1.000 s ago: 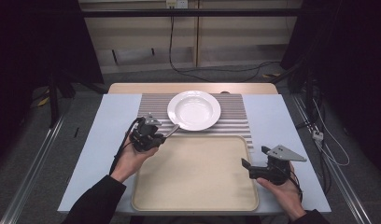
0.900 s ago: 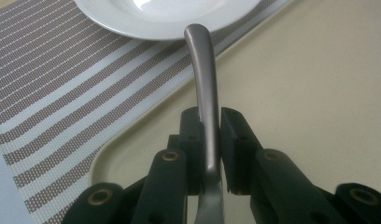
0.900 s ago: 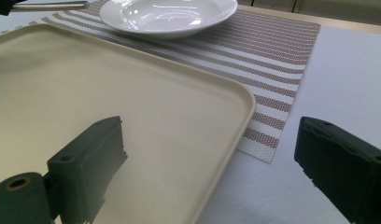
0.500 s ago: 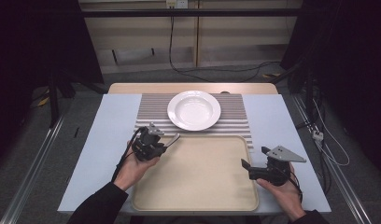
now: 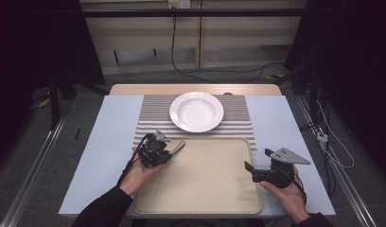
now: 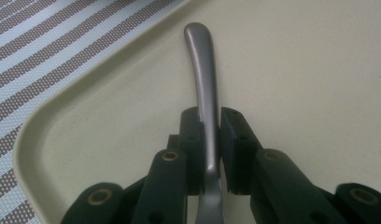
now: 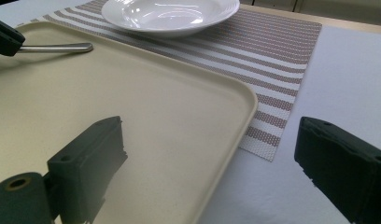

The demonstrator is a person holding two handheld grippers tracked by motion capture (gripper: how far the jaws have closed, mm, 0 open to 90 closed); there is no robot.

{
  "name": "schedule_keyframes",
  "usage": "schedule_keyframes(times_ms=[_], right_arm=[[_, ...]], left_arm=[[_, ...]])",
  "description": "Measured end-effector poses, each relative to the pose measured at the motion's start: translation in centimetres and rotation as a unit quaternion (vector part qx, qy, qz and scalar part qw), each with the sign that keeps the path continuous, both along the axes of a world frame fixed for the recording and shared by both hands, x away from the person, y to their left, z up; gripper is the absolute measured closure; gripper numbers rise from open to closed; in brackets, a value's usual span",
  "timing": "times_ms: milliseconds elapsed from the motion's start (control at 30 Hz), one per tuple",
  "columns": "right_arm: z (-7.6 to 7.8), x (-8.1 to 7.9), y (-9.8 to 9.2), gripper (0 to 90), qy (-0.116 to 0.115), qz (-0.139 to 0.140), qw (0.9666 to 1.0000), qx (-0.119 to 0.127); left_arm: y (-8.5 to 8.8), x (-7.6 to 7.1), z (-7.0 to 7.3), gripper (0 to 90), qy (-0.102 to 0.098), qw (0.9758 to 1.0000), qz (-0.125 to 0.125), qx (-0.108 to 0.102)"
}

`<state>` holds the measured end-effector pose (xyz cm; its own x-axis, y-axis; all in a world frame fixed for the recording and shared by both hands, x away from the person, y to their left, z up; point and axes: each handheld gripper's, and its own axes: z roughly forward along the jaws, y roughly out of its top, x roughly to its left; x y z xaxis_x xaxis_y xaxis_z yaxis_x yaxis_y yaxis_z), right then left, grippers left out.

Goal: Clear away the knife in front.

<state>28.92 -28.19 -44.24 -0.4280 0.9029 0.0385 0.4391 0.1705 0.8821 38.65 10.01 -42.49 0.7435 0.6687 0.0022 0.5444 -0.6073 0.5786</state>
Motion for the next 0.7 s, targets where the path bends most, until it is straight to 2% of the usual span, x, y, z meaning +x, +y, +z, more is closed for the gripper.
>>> schedule_keyframes(times_ms=[133,400,700], right_arm=[[0.0,0.0,0.05,8.3,0.001,0.0,1.0,-0.001],[0.04,0.0,-0.11,8.3,-0.003,-0.002,1.0,-0.002],[0.03,0.01,0.01,8.3,-0.001,-0.002,1.0,-0.002]], left_arm=[[-0.01,-0.05,-0.14,79.8,-0.001,1.0,0.001,0.001],[-0.41,-0.24,-0.64,79.8,0.012,0.9998,0.0,0.015],[-0.62,-0.64,-0.82,79.6,0.024,0.9997,0.004,0.01]])
